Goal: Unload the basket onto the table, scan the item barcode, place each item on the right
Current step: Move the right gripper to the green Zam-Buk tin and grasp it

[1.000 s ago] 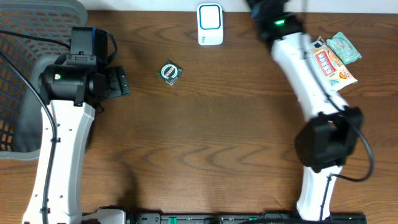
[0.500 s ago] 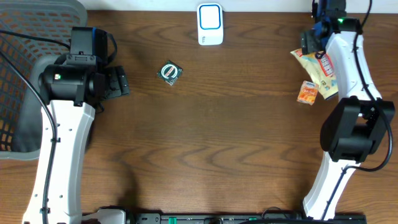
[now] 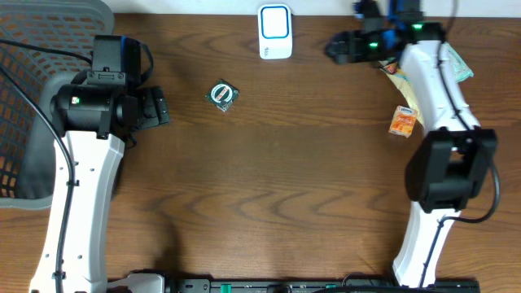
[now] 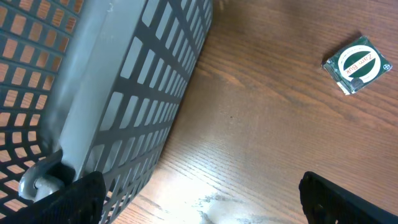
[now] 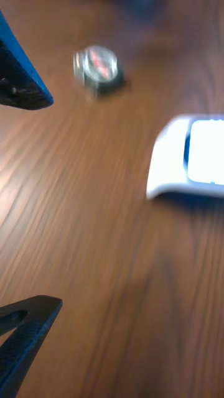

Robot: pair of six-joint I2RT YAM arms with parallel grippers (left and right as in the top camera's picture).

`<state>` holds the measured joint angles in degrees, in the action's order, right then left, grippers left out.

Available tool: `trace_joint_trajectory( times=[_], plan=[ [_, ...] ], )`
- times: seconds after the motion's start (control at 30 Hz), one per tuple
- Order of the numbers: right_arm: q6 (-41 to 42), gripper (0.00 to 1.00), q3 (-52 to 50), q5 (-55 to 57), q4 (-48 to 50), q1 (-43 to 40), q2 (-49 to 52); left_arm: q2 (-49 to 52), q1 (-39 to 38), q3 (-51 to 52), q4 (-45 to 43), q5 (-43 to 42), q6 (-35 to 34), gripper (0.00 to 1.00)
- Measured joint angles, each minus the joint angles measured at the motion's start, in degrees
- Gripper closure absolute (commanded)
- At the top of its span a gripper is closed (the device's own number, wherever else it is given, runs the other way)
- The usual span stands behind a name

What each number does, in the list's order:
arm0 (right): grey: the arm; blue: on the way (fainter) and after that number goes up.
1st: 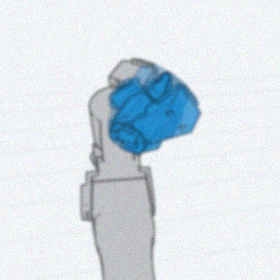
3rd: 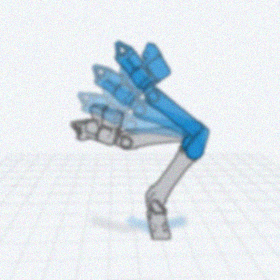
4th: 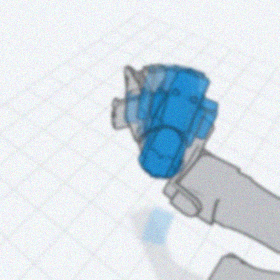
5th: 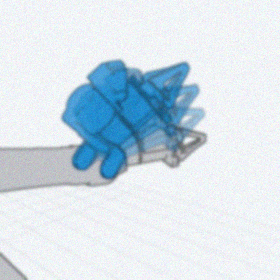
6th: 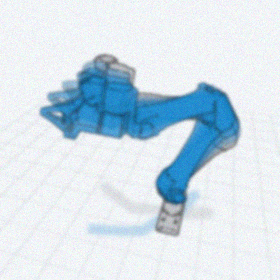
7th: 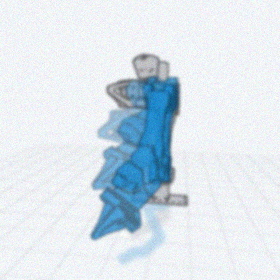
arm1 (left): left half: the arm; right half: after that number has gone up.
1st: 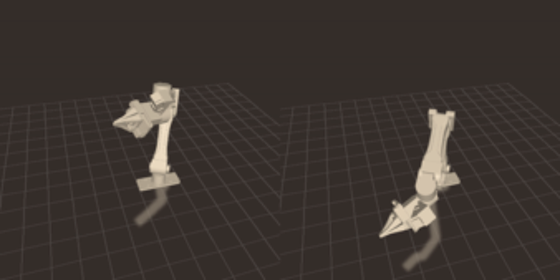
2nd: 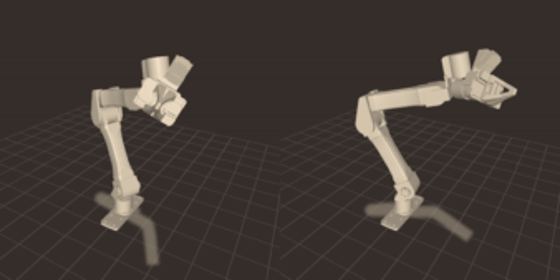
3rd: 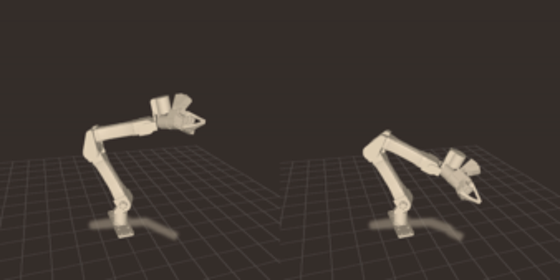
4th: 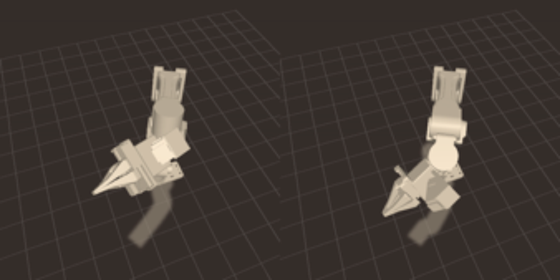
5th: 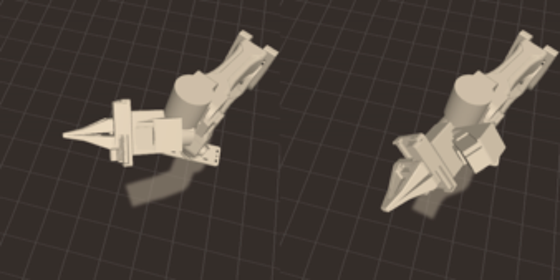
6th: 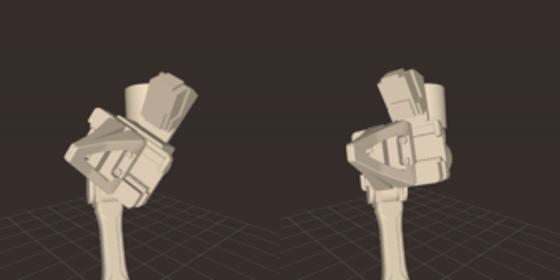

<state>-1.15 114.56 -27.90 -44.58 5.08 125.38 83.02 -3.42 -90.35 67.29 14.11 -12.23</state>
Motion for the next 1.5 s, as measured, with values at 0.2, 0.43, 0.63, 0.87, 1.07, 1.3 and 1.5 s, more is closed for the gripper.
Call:
trace_joint_trajectory(
  times=[0.2, 0.43, 0.63, 0.87, 1.07, 1.3, 1.5],
  plan=[
    [1.81, 0.01, 0.02, -2.05, 6.54, 10.10, 2.82, 0.00, 0.00, 0.00, -0.02, 0.00, 0.00, 0.02],
    [1.53, 0.01, 0.00, 6.54, 16.90, 21.20, 9.81, 0.00, 0.00, 0.00, 0.00, 0.00, 0.00, 0.02],
    [-2.95, 0.01, 0.00, 11.85, 25.22, 27.12, 14.75, 0.00, 0.00, 0.00, -0.02, 0.00, 0.00, 0.02],
    [-5.75, 0.15, 0.00, 13.38, 27.08, 28.83, 16.48, 0.00, 0.00, 0.00, 0.00, 0.00, 0.02, 0.02],
    [-5.88, 0.22, 0.00, 15.72, 21.55, 28.79, 17.11, 0.00, 0.00, 0.00, 0.00, 0.00, 0.00, 0.02],
    [-4.24, 0.20, 1.88, 22.47, 10.32, 29.00, 15.87, 0.00, 0.00, 0.00, 0.00, 0.00, 0.02, 0.02],
    [-1.51, 0.18, 1.95, 36.11, -2.36, 29.03, 12.72, 0.00, 0.00, 0.00, 0.00, 0.00, 0.00, 0.02]
  ],
)
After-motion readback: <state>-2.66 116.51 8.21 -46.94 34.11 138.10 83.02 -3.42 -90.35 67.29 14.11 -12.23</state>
